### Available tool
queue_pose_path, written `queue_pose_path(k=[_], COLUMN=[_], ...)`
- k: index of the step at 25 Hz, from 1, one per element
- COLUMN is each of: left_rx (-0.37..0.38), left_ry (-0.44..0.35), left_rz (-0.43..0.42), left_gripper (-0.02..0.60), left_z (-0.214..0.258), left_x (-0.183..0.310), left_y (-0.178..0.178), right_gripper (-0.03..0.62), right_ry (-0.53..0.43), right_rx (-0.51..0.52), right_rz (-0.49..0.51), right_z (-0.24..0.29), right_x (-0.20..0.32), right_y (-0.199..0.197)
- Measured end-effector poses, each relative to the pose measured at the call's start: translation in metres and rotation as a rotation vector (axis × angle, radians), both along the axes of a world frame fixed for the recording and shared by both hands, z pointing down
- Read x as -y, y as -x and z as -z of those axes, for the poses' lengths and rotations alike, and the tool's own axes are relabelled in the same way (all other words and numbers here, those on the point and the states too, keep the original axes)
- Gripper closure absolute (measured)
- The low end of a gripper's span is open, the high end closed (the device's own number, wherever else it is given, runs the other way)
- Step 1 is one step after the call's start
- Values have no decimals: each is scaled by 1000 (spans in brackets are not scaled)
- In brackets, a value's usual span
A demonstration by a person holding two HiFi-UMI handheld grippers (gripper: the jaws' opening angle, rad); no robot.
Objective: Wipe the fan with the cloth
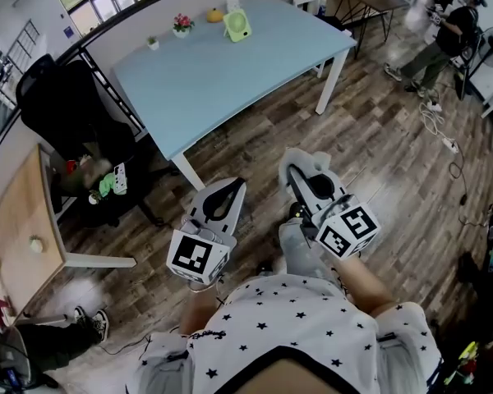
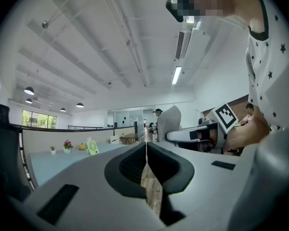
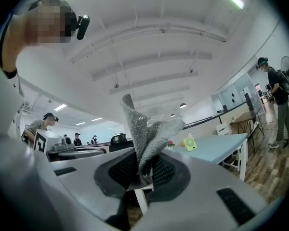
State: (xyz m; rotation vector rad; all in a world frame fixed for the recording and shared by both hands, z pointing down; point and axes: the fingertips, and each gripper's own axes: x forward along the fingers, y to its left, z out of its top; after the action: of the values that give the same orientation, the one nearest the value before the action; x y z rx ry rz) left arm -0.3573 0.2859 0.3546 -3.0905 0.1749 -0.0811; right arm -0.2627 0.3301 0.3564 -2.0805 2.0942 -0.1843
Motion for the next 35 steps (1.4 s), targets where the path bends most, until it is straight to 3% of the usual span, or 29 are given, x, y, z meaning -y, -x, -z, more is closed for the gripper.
queue_pose_path(k=[6, 14, 35], left_rx=[11, 27, 61], left_ry=[-7, -2, -2], left_rz=[54, 75, 88], left_gripper=[551, 551, 551], left_z=[0, -5, -15], left_x=[27, 56, 121], left_y=[-27, -90, -247], right_gripper=[554, 554, 554], right_ry=[-11, -8, -5], right_rx=[19, 65, 112], right_rz=[45, 66, 79], right_z=[-2, -12, -29], right_x=[28, 61, 123], right_y=[-31, -95, -251])
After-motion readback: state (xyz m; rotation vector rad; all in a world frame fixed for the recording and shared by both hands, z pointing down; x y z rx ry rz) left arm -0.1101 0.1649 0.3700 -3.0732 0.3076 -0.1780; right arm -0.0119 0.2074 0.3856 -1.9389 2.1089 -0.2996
